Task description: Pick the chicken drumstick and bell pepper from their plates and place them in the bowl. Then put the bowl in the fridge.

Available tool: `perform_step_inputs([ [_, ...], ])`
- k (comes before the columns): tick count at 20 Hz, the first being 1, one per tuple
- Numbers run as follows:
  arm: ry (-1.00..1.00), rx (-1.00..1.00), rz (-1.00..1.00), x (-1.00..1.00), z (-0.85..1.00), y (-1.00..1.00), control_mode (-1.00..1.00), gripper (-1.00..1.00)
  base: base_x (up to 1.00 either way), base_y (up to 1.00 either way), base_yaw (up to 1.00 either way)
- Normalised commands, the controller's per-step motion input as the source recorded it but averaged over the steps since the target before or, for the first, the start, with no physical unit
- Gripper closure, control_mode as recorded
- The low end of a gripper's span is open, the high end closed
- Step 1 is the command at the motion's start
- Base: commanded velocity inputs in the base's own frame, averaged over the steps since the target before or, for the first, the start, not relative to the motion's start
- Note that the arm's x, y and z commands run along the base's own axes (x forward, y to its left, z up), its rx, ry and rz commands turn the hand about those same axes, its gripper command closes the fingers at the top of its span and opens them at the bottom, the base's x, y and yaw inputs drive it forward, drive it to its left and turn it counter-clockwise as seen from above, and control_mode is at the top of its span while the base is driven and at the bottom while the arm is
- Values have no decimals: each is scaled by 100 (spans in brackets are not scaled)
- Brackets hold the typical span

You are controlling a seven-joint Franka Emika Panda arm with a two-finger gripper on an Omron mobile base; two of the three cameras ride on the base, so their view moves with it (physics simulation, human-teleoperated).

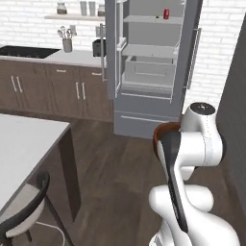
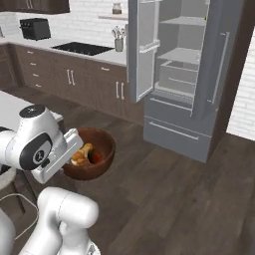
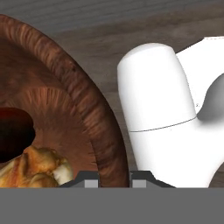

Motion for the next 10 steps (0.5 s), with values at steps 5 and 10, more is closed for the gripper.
perform_step_inputs([
  [5, 0, 0, 0, 0, 0, 0, 100, 100, 100, -15, 11],
  [10, 0, 0, 0, 0, 0, 0, 100, 100, 100, -1, 2],
])
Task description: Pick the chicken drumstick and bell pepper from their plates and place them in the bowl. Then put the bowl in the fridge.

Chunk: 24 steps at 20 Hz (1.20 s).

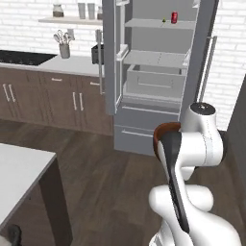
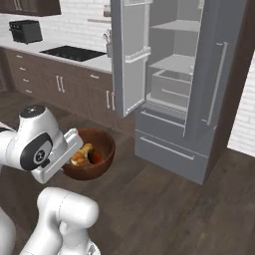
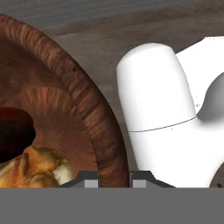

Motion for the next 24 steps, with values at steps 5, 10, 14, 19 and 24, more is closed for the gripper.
perform_step_inputs([
  [5, 0, 0, 0, 0, 0, 0, 100, 100, 100, 9, 0],
  [10, 0, 0, 0, 0, 0, 0, 100, 100, 100, 25, -12],
  [14, 0, 0, 0, 0, 0, 0, 100, 100, 97, 33, -21],
  [19, 0, 0, 0, 0, 0, 0, 100, 100, 94, 15, -34],
  [24, 0, 0, 0, 0, 0, 0, 100, 100, 75, 1, -29],
])
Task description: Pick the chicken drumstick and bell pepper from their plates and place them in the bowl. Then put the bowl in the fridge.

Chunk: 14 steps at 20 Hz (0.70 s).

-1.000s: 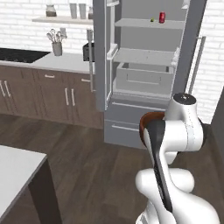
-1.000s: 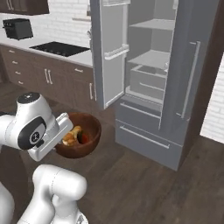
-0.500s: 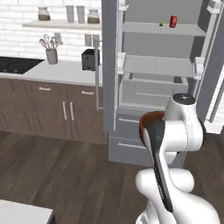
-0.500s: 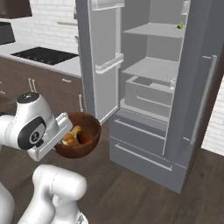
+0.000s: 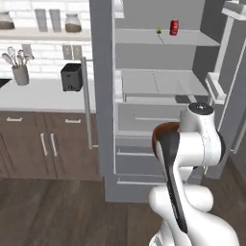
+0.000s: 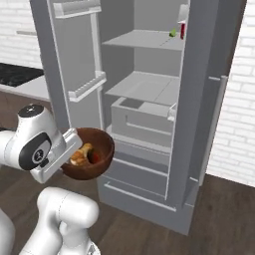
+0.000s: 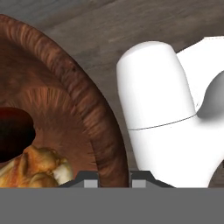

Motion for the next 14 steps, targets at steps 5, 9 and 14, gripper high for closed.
perform_step_inputs([
  [5, 0, 0, 0, 0, 0, 0, 100, 100, 65, 2, -8],
  [9, 0, 0, 0, 0, 0, 0, 100, 100, 55, 0, -6],
  [14, 0, 0, 0, 0, 0, 0, 100, 100, 51, 3, -31],
])
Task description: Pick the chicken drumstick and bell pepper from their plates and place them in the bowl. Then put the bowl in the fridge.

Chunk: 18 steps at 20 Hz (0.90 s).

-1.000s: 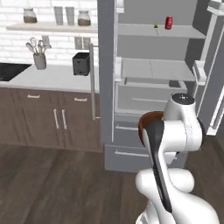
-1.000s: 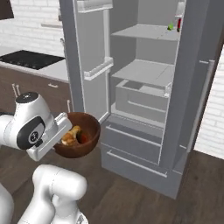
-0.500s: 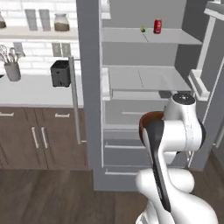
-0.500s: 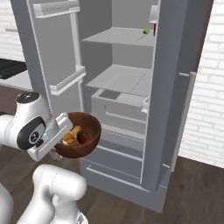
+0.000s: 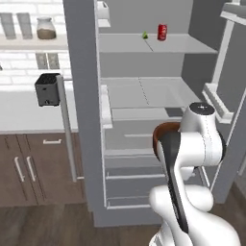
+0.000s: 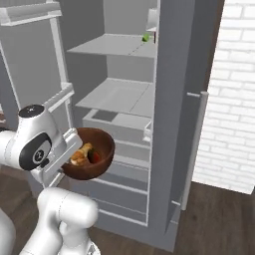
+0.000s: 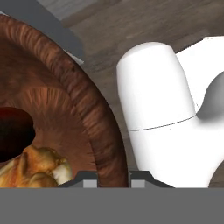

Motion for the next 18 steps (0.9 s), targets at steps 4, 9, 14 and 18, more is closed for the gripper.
perform_step_inputs([
  [4, 0, 0, 0, 0, 0, 0, 100, 100, 83, 2, -4],
  [9, 0, 0, 0, 0, 0, 0, 100, 100, 85, 0, 0],
  [14, 0, 0, 0, 0, 0, 0, 100, 100, 19, 2, 0],
  [18, 0, 0, 0, 0, 0, 0, 100, 100, 6, 0, 0],
])
